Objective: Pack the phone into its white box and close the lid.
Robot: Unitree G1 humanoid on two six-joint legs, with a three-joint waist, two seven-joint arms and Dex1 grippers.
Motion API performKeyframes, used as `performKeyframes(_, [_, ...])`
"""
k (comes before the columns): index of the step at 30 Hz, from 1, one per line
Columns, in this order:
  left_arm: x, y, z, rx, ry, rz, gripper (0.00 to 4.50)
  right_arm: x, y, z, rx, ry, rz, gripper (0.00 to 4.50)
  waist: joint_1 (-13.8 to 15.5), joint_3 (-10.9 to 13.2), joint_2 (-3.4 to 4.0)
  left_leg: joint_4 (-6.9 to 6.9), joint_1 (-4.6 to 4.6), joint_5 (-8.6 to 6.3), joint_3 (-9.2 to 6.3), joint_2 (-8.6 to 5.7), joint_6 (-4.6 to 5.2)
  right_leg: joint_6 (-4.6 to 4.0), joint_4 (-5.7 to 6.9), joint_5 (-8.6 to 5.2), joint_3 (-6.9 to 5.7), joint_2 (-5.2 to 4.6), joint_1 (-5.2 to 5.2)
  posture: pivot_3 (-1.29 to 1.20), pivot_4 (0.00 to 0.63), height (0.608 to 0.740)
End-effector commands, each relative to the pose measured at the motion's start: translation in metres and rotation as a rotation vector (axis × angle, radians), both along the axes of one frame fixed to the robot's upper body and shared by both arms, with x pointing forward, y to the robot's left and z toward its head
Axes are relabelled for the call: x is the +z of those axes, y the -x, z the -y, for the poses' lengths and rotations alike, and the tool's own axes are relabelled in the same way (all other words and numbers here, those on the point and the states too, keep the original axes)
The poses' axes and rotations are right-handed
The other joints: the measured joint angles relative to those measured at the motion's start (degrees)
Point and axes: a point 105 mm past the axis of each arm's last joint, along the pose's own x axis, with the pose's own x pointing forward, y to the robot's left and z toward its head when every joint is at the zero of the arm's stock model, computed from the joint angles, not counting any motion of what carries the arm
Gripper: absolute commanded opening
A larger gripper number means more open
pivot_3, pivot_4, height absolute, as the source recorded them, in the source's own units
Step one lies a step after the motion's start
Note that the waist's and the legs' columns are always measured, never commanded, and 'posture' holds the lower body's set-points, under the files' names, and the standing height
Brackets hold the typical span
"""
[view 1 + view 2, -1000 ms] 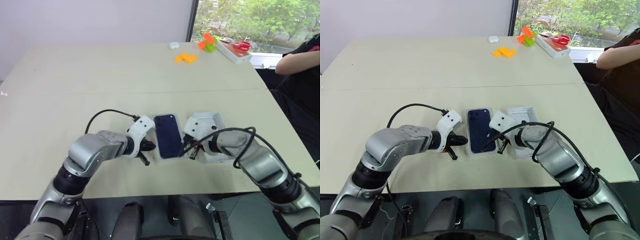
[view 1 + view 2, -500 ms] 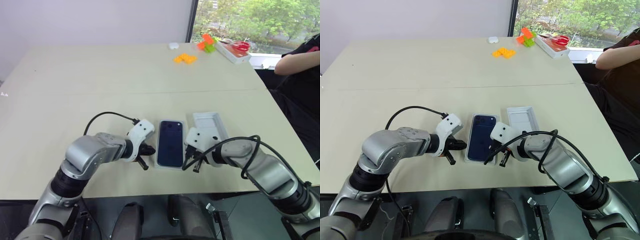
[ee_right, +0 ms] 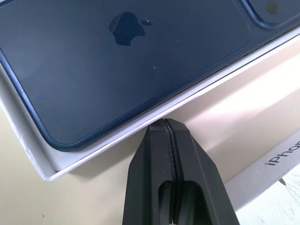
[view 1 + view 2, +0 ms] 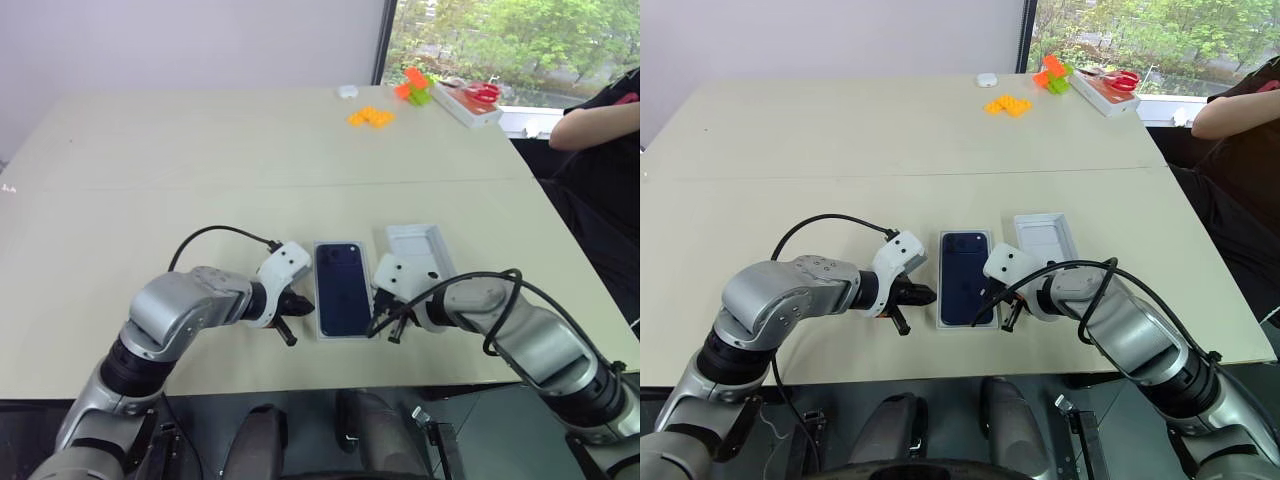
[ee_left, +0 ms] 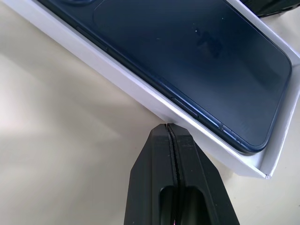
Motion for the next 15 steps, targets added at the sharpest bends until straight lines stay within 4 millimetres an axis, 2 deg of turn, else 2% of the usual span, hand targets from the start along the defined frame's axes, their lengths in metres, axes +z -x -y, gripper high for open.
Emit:
performKeyframes(1, [0.014, 0.008, 0.013, -0.089, 0.063, 0.036, 0.03, 0.018, 0.001, -0.006, 0.053, -0.035, 0.056, 0.00, 0.0, 0.0, 0.00, 0.00, 0.00, 0.00, 0.00, 0.00, 0.00, 0.00, 0.00, 0.00, 0.00, 0.00, 0.00, 0.00, 0.150, 0.740])
performKeyframes(4, [0.015, 0.008, 0.009, -0.079, 0.072, 0.032, 0.03, 0.024, 0.003, -0.001, 0.052, -0.049, 0.046, 0.00, 0.0, 0.0, 0.00, 0.00, -0.02, 0.00, 0.00, 0.00, 0.00, 0.00, -0.01, 0.00, 0.00, -0.01, 0.00, 0.00, 0.150, 0.740])
performKeyframes(6, [0.015, 0.005, 0.002, -0.050, 0.077, 0.027, 0.00, 0.029, 0.005, 0.002, 0.052, -0.061, 0.041, 0.55, 0.0, 0.0, 0.00, 0.00, -0.01, 0.00, 0.00, 0.00, 0.00, -0.11, 0.00, 0.07, 0.00, 0.00, 0.00, 0.00, 0.150, 0.740])
performKeyframes(8, [0.017, 0.002, -0.007, -0.012, 0.099, 0.023, 0.00, 0.036, 0.006, 0.006, 0.049, -0.067, 0.050, 1.28, -0.1, 0.0, 0.00, 0.00, 0.00, 0.00, 0.01, 0.00, 0.00, -0.11, 0.00, 0.07, 0.00, 0.01, -0.01, 0.00, 0.150, 0.740])
performKeyframes(10, [0.023, 0.000, -0.012, 0.004, 0.135, 0.038, 0.00, 0.045, 0.005, 0.009, 0.039, -0.076, 0.068, 2.41, -0.1, 0.0, 0.00, 0.00, 0.00, 0.00, 0.00, 0.02, 0.01, -0.11, 0.00, 0.07, -0.01, 0.02, 0.00, 0.00, 0.150, 0.740])
performKeyframes(12, [0.030, -0.002, -0.020, 0.027, 0.172, 0.056, 0.00, 0.055, 0.003, 0.014, 0.000, -0.098, 0.077, 3.35, 0.0, 0.0, 0.00, 0.00, 0.01, 0.00, 0.00, 0.02, 0.01, -0.10, 0.01, 0.06, -0.01, 0.03, 0.00, 0.00, 0.150, 0.740])
performKeyframes(15, [0.040, -0.003, -0.035, 0.026, 0.198, 0.179, 0.00, 0.063, -0.002, 0.024, -0.104, -0.141, 0.043, 3.35, -0.1, 0.0, 0.00, 0.00, 0.02, 0.00, 0.05, 0.05, 0.00, -0.13, 0.01, 0.08, 0.02, 0.03, -0.01, 0.00, 0.150, 0.740])
